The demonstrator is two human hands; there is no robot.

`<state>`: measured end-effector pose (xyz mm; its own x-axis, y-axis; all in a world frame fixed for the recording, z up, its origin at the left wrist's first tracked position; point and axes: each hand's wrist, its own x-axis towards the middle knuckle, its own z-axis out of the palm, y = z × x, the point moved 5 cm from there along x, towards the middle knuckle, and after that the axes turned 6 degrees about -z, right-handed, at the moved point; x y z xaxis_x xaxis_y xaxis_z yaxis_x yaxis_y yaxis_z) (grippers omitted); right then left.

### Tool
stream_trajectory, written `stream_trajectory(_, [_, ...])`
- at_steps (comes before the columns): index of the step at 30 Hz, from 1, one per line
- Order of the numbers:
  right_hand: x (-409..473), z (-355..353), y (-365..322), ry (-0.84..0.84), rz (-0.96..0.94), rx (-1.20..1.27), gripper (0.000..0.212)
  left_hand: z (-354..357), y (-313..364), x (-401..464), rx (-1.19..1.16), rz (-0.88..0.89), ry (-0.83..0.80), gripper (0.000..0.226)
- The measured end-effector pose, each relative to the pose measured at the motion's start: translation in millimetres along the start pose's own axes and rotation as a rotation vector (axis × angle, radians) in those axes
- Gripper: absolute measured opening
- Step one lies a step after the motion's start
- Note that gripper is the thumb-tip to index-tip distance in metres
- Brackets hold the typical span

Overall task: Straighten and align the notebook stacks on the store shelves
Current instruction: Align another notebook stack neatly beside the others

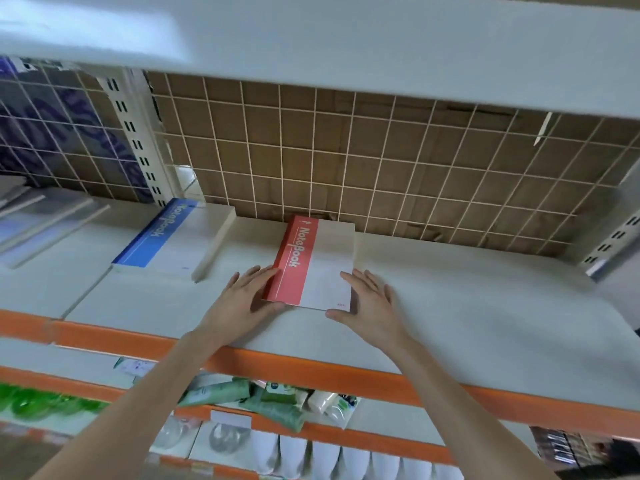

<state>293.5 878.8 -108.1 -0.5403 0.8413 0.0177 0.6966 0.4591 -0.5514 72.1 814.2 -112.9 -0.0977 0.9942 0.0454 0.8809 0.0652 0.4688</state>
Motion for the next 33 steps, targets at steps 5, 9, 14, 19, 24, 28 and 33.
stream_trajectory(5, [9, -2, 5, 0.046, 0.011, -0.016, 0.078, 2, -1, 7, -0.015, -0.011, 0.036, 0.096])
stream_trajectory(9, [15, -3, 8, 0.073, 0.022, -0.012, 0.075, 2, -1, 14, -0.013, -0.012, 0.027, 0.081])
stream_trajectory(14, [18, -3, 11, 0.087, 0.033, -0.014, 0.072, 0, 0, 23, -0.029, 0.002, 0.023, 0.077])
stream_trajectory(19, [19, -2, 11, 0.089, 0.026, -0.009, 0.071, 0, -1, 25, -0.031, 0.022, 0.034, 0.072])
stream_trajectory(24, [19, -2, 12, 0.086, 0.046, 0.010, 0.072, 2, -2, 27, 0.022, 0.015, 0.013, 0.071])
stream_trajectory(28, [22, -7, 8, 0.009, 0.066, -0.033, 0.077, 3, -1, 27, 0.088, -0.039, -0.067, 0.075])
stream_trajectory(33, [14, -15, -6, 0.011, 0.044, -0.126, 0.090, -11, 8, 6, 0.140, -0.059, -0.062, 0.092])
